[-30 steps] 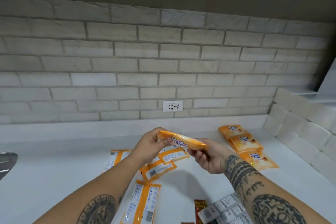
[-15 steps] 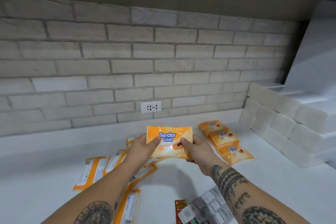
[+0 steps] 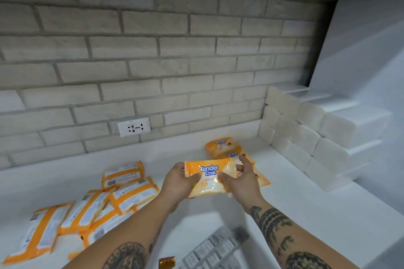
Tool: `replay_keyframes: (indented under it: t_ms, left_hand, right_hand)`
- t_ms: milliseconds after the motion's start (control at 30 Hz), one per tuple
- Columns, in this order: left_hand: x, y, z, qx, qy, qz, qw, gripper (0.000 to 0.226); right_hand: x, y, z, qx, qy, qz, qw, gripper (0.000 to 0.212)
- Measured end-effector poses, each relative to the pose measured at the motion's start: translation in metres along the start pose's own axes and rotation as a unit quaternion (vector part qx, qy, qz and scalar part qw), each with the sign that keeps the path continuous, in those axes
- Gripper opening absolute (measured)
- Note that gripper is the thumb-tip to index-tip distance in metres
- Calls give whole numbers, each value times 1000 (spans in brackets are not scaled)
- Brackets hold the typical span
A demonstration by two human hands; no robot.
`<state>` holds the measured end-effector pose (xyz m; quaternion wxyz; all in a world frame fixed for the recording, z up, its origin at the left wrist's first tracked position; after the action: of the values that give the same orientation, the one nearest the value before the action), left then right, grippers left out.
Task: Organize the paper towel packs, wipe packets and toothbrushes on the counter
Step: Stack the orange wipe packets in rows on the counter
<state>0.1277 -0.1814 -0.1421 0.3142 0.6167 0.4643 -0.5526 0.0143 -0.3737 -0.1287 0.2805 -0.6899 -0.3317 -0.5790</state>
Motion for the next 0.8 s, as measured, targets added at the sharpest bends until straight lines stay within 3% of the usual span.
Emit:
replay_keyframes:
  t_ms: [67, 133, 300, 667, 800]
  left_hand:
    - [0, 13, 32, 10, 42, 6, 999, 65]
    - [-3, 20, 64, 34, 103, 13, 994, 86]
    - [5, 45, 133, 54, 191, 5, 980, 64]
    - [41, 85, 202, 46, 303, -17, 952, 64]
    - [53, 91, 204, 45, 338, -33, 939, 61]
  right_hand:
    - [-9, 18, -20, 12, -75, -24, 997, 74]
    - [-18, 35, -39, 22, -137, -35, 990, 56]
    - [-55, 83, -76, 60, -224, -27, 972, 44]
    - [-114, 145, -99, 96, -339, -61, 934, 39]
    - [-120, 147, -91, 104, -433, -71, 893, 39]
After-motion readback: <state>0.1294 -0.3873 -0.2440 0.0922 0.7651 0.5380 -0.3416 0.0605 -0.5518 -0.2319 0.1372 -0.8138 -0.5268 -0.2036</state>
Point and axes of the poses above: each hand's wrist, its own y-axis towards the middle knuckle, its own z-axis out of the palm, x = y × z, the point moved 10 cm from there along y, towards the middle knuckle
